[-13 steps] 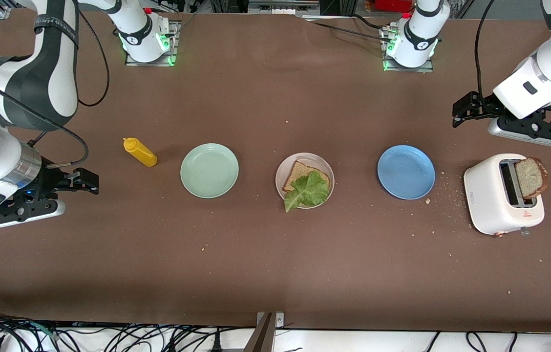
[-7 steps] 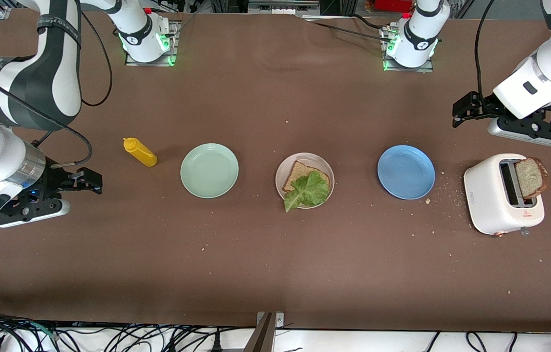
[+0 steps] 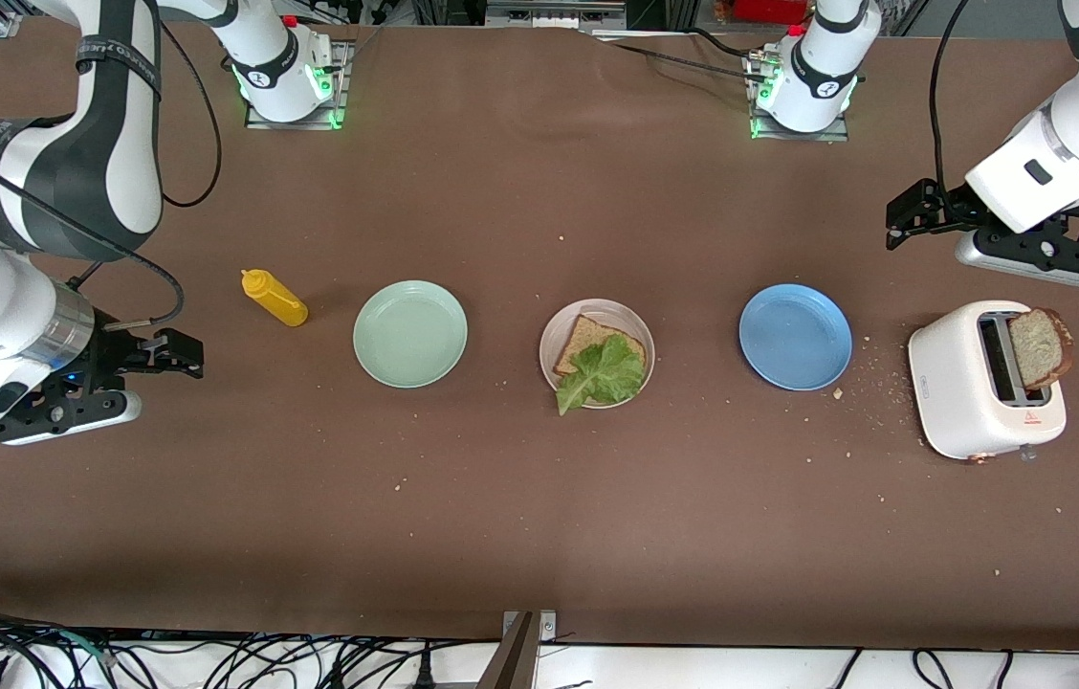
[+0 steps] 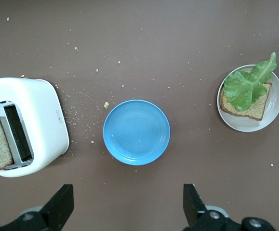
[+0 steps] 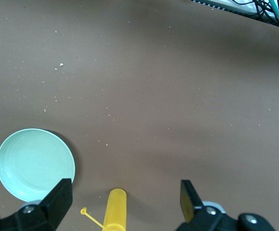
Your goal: Make sandwich in beige plate with both arms
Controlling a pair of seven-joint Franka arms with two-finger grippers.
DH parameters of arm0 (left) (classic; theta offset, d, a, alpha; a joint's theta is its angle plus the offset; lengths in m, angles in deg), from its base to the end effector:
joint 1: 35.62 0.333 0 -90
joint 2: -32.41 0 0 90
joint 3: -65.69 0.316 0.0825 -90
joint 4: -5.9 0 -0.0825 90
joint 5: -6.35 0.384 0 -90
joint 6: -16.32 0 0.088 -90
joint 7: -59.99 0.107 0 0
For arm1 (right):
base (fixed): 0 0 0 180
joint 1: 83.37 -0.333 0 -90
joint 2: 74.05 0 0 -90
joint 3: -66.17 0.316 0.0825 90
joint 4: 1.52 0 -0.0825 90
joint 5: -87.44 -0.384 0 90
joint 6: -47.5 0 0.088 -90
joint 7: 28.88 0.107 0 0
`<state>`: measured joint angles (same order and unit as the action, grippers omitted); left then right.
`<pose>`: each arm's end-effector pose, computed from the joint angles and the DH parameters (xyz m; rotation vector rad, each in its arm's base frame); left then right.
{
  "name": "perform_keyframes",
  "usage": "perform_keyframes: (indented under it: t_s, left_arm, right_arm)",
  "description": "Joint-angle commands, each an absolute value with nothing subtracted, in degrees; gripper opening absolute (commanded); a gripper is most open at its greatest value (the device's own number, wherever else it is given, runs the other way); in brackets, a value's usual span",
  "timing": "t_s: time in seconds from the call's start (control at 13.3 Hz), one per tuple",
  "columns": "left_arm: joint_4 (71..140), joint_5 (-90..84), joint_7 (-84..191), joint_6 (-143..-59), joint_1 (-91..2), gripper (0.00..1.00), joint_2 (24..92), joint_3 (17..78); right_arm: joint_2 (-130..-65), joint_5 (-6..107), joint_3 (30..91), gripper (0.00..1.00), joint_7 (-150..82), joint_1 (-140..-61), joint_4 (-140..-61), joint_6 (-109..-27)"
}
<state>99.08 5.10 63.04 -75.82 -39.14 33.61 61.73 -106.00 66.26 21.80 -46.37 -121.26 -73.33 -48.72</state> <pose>0.5570 -0.0750 0.5898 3.1063 -0.2843 -0.0623 0.6868 0.0842 0.5041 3.1061 0.3699 0.0182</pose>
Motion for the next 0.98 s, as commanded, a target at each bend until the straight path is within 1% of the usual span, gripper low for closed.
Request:
perform_keyframes:
  t_s: [0.0,0.45,0.68,0.83,0.9]
  left_arm:
    - [98.0,4.8,63.5,-75.1,-39.0,1.00,33.9,61.7]
    - [98.0,5.0,63.0,-75.2,-39.0,1.00,34.0,61.5]
    - [98.0,6.2,63.2,-75.1,-38.9,1.00,35.7,61.7]
    - [97.7,8.8,63.3,-75.4,-38.6,1.00,37.4,61.9]
    - [96.8,10.5,63.4,-75.7,-37.0,1.00,39.1,62.0]
  right_arm:
    - [-104.6,65.5,21.7,0.99,-47.3,-121.7,-74.7,-48.5]
    - [-104.5,65.5,21.1,0.99,-47.6,-121.5,-74.6,-48.0]
    - [-104.2,65.5,20.8,0.99,-47.6,-121.4,-74.5,-47.6]
    - [-103.0,65.6,21.8,0.99,-46.4,-121.0,-74.5,-46.5]
    - [-102.7,65.6,23.6,0.99,-45.5,-119.5,-74.6,-46.1]
